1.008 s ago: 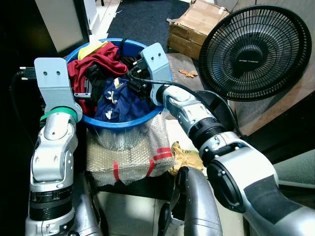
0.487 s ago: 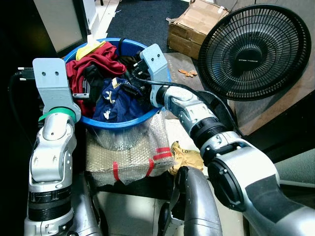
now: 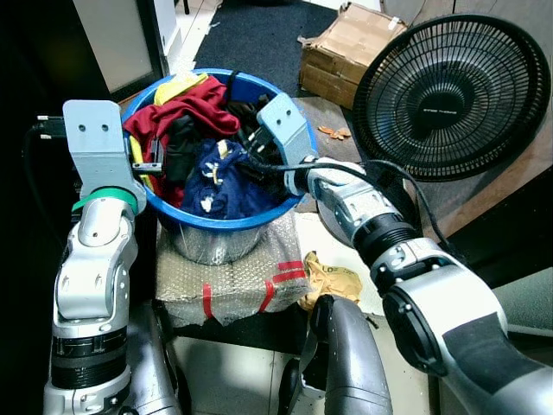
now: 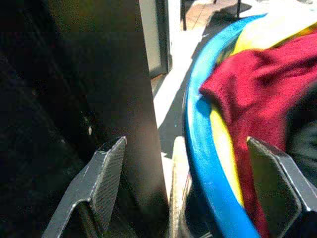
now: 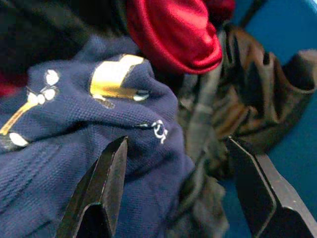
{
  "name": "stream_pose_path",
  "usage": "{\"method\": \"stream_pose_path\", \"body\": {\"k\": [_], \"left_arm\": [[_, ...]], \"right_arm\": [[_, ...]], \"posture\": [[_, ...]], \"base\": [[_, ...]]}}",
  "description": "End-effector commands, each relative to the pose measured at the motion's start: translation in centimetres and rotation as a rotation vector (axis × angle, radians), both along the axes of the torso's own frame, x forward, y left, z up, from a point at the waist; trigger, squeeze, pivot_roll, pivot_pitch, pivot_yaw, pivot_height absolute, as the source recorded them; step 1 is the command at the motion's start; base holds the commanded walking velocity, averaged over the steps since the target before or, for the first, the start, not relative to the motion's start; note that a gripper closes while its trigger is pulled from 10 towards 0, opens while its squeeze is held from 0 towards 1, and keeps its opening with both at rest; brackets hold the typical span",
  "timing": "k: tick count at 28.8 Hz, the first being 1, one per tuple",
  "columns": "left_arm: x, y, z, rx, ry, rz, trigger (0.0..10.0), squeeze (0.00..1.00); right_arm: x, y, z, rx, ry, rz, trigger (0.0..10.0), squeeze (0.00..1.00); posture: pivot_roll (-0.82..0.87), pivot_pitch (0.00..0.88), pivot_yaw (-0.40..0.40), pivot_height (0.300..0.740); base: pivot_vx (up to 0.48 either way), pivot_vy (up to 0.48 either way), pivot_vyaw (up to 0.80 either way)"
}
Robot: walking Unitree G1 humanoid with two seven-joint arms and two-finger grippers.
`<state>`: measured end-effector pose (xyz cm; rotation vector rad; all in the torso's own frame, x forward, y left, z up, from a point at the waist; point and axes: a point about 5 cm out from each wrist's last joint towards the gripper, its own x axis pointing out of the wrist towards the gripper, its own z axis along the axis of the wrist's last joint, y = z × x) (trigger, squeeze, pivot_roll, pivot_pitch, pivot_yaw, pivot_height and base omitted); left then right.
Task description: Clothes washing
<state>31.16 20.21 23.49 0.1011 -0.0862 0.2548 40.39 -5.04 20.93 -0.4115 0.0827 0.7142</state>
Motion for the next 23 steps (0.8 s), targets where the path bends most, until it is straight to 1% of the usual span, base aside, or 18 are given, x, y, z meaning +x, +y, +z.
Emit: {"method": "stream_pose_path", "body": {"k": [1,2,4,5,6,7,8,9,10,11,12,14,15,16,19,20,21,23], "left_arm": [[-0.2,1.1,-1.2,-0.001,0.062,0.052,10.0,0.00],[-0.2,1.1,-1.2,-0.001,0.062,0.052,10.0,0.00],[-0.2,1.2,-1.2,0.001,0.063,0.055,10.0,0.00],[-0.2,1.2,-1.2,0.001,0.064,0.054,10.0,0.00],[-0.2,1.2,-1.2,0.001,0.064,0.054,10.0,0.00],[-0.1,1.2,-1.2,0.001,0.063,0.054,10.0,0.00],[-0.1,1.2,-1.2,0.001,0.063,0.054,10.0,0.00],[-0.1,1.1,-1.2,0.001,0.062,0.052,10.0,0.00],[-0.1,1.1,-1.2,0.001,0.062,0.052,10.0,0.00],[0.0,1.1,-1.1,0.001,0.061,0.051,10.0,0.00],[0.0,1.1,-1.1,0.001,0.061,0.051,10.0,0.00],[0.0,1.0,-1.1,0.000,0.060,0.050,10.0,0.00],[0.0,1.0,-1.1,0.000,0.060,0.050,10.0,0.00],[0.0,1.0,-1.1,0.000,0.060,0.050,10.0,0.00],[0.0,1.0,-1.1,0.000,0.059,0.049,10.0,0.00],[0.0,1.0,-1.1,0.000,0.058,0.049,10.0,0.00],[0.0,1.0,-1.1,0.000,0.058,0.049,10.0,0.00],[0.0,1.0,-1.1,0.000,0.058,0.049,10.0,0.00]], "right_arm": [[-1.1,-1.8,-5.6,-0.093,0.194,-0.039,10.0,0.00],[-1.1,-1.8,-5.6,-0.093,0.194,-0.039,10.0,0.00],[-1.4,-1.6,-5.8,-0.081,0.202,0.023,10.0,0.00],[-1.6,-1.3,-5.7,-0.046,0.204,0.065,10.0,0.00],[-1.6,-1.3,-5.7,-0.046,0.204,0.065,10.0,0.00],[-1.8,-0.9,-5.4,0.007,0.204,0.125,10.0,0.00],[-1.8,-0.9,-5.4,0.007,0.204,0.125,10.0,0.00],[-2.0,-0.4,-4.9,0.070,0.204,0.187,10.0,0.00],[-2.0,-0.4,-4.9,0.070,0.204,0.187,10.0,0.00],[-2.2,0.0,-4.4,0.118,0.193,0.244,10.0,0.00],[-2.2,0.0,-4.4,0.118,0.193,0.244,10.0,0.00],[-2.6,0.6,-4.0,0.164,0.193,0.332,10.0,0.00],[-2.6,0.6,-4.0,0.164,0.193,0.332,10.0,0.00],[-2.8,0.9,-4.0,0.174,0.200,0.369,10.0,0.00],[-3.0,1.1,-4.4,0.165,0.215,0.373,10.0,0.00],[-2.8,1.0,-4.8,0.131,0.221,0.303,10.0,0.00],[-2.8,1.0,-4.8,0.131,0.221,0.303,10.0,0.00],[-2.6,0.9,-5.1,0.105,0.223,0.253,10.0,0.00]], "posture": [[0.11,0.257,-0.104,0.325],[0.11,0.257,-0.104,0.325],[0.11,0.258,-0.102,0.325],[0.10,0.257,-0.102,0.325],[0.10,0.257,-0.102,0.325],[0.10,0.256,-0.101,0.325],[0.10,0.256,-0.101,0.325],[0.11,0.254,-0.102,0.325],[0.11,0.254,-0.102,0.325],[0.11,0.252,-0.102,0.325],[0.11,0.252,-0.102,0.325],[0.11,0.249,-0.101,0.325],[0.11,0.249,-0.101,0.325],[0.11,0.249,-0.101,0.325],[0.11,0.248,-0.101,0.325],[0.11,0.248,-0.100,0.325],[0.11,0.248,-0.100,0.325],[0.11,0.248,-0.100,0.325]], "base": [[0.000,0.000,0.00],[0.000,0.000,0.00],[0.000,0.000,0.00],[0.000,0.000,0.00],[0.000,0.000,0.00],[0.000,0.000,0.00],[0.000,0.000,0.00],[0.000,0.000,0.00],[0.000,0.000,0.00],[0.000,0.000,0.00],[0.000,0.000,0.00],[0.000,0.000,0.00],[0.000,0.000,0.00],[0.000,0.000,0.00],[0.000,0.000,0.00],[0.000,0.000,0.00],[0.000,0.000,0.00],[0.000,0.000,0.00]]}}
